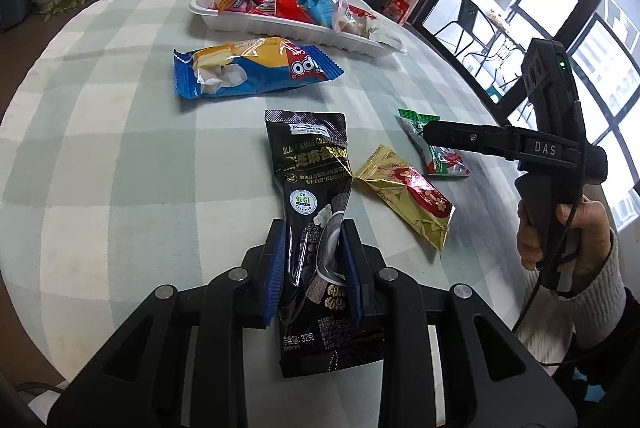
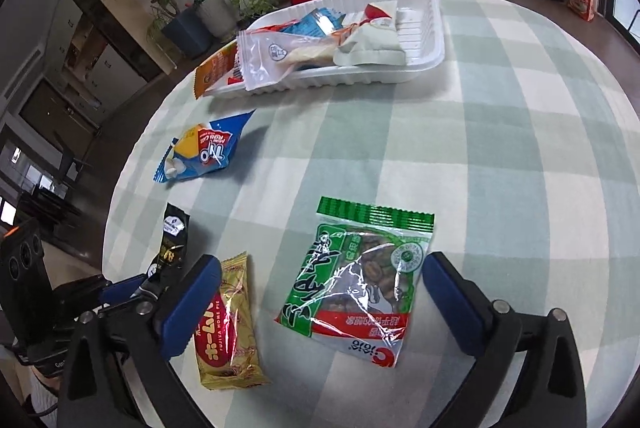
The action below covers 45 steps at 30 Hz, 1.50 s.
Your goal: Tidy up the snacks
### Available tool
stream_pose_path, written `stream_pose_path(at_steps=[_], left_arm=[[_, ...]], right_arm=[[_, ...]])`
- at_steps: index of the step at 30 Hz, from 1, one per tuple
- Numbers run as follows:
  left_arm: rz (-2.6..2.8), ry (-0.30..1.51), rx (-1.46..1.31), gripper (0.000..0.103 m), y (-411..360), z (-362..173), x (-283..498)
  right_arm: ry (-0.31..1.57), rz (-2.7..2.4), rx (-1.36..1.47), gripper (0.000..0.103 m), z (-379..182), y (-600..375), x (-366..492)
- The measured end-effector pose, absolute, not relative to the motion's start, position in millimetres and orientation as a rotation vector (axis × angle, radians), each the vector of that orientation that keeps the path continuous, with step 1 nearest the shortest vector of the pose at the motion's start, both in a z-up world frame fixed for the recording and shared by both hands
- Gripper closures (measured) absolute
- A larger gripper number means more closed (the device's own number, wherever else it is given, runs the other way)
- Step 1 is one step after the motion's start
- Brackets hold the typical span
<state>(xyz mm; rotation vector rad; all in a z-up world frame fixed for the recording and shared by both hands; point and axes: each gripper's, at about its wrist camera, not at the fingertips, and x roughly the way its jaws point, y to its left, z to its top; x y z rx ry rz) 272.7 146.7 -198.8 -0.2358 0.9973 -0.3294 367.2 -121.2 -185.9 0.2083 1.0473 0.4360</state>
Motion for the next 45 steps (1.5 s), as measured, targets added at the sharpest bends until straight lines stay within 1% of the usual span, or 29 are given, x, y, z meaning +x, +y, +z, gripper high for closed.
stream_pose_path(at_steps=[7, 9, 11, 13, 15, 20, 23, 28, 36, 45], left_arm=[[-0.316, 0.989, -0.230, 0.078, 147, -198, 272], [-0.315, 0.988, -0.229, 0.078, 147, -198, 272], [-0.312, 0.988, -0.229, 0.077, 147, -198, 272], [-0.311, 0.987, -0.227, 0.077, 147, -198, 272], [-0.311, 0.985, -0.226, 0.077, 146, -198, 272], [-0.318, 0.981, -0.217, 0.077, 145, -197, 269], [-0.330, 0.980, -0.220, 0.077, 145, -196, 269], [-0.349, 0.971, -0.237, 0.078, 146, -191, 267], [-0.363, 0.946, -0.271, 0.078, 153, -179, 267], [-0.372, 0.894, -0.300, 0.078, 164, -150, 274]], right_arm=[[1.045, 0.371, 0.021, 0.000, -190, -100, 357], [1.039, 0.334, -0.008, 0.007, -189, -99, 356], [1.020, 0.288, -0.037, 0.024, -189, -98, 354], [0.991, 0.262, -0.091, 0.034, -189, -100, 350], [0.971, 0.267, -0.115, 0.038, -190, -101, 346], [0.949, 0.296, -0.101, 0.056, -186, -111, 341], [0.955, 0.330, -0.047, 0.061, -185, -122, 340], [0.976, 0.375, 0.076, 0.063, -185, -140, 337], [0.988, 0.441, 0.292, 0.064, -177, -170, 328], [0.939, 0.503, 0.415, 0.064, -151, -183, 336]])
